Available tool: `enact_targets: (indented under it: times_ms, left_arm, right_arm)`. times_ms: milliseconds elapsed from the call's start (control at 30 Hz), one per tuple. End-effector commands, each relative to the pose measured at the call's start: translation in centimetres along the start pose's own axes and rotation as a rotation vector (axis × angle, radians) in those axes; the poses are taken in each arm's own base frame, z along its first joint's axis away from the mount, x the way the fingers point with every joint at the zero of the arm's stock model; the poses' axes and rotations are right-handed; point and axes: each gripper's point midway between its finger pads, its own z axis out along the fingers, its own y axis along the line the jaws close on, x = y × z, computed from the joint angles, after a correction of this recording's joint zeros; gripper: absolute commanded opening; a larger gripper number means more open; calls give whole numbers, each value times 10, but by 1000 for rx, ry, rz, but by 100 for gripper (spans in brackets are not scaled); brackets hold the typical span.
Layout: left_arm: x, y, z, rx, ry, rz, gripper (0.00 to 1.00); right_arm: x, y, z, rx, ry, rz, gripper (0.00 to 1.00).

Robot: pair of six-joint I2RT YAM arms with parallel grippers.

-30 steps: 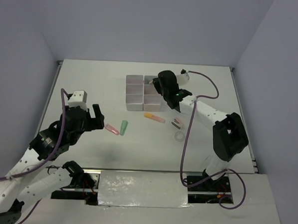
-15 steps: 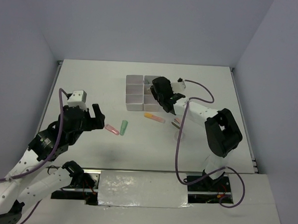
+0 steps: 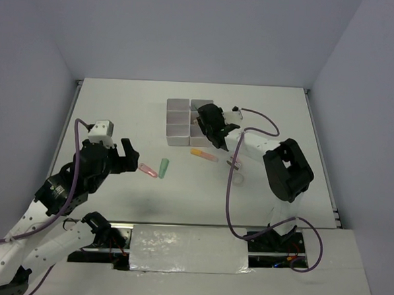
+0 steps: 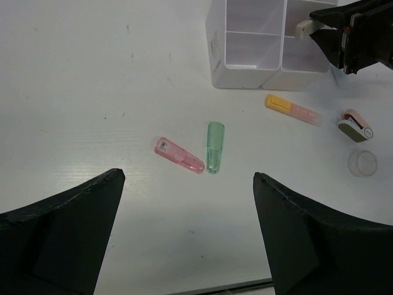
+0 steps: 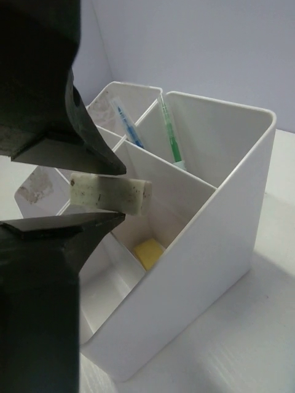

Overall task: Sort the stationery into containers
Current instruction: Place the stationery in the storage box, then pick up the stationery from the center of the board.

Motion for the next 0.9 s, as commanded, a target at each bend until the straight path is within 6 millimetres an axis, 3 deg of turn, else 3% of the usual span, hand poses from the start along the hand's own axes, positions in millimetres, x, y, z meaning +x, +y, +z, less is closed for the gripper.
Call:
enact_targets:
  times_ms: [0, 167, 333, 433, 533, 567, 600, 633, 700, 733, 767, 833, 867]
  left_arm:
    - [-8, -6, -1, 38, -35, 1, 99]
    - [-9, -7, -2, 44, -38, 3, 99]
    - [-8, -7, -2, 46, -34, 8, 99]
    - [-9, -6, -2, 40, -39, 7, 99]
    - [-9, -4, -2, 31, -42, 6, 99]
    - [-10, -3, -3, 27, -45, 4, 99]
    - [-11, -2, -3, 20, -47, -1, 99]
    - [-11, 0, -3, 8, -47, -2, 99]
    - [-12, 0, -4, 6, -51, -9, 99]
    - [-12, 1, -4, 3, -54, -10, 99]
    - [-13, 1, -5, 2, -58, -14, 99]
    - [-14, 6, -5, -20, -60, -21, 99]
    - [-14, 7, -5, -28, -62, -24, 99]
  right_arm:
    - [-10, 28, -3, -53, -46, 30, 41]
    - [-10, 36, -4, -74, -43, 17, 50]
    - [-13, 44, -10, -99, -37, -6, 51]
    - [-17, 62, -27, -176, -37, -66, 51]
    - [-25, 97, -63, -361, -30, -246, 52]
    - [-25, 112, -86, -458, 7, -383, 53]
    - [-25, 116, -97, -491, 24, -465, 56]
    - [-31, 111, -111, -505, 28, -637, 58]
    - [-23, 99, -129, -542, 101, -793, 59]
    - [-31, 97, -146, -580, 95, -885, 62]
    - [-25, 71, -147, -562, 144, -948, 64]
    - [-35, 51, -164, -569, 150, -1043, 74]
    - [-32, 30, -164, -552, 189, -1084, 76]
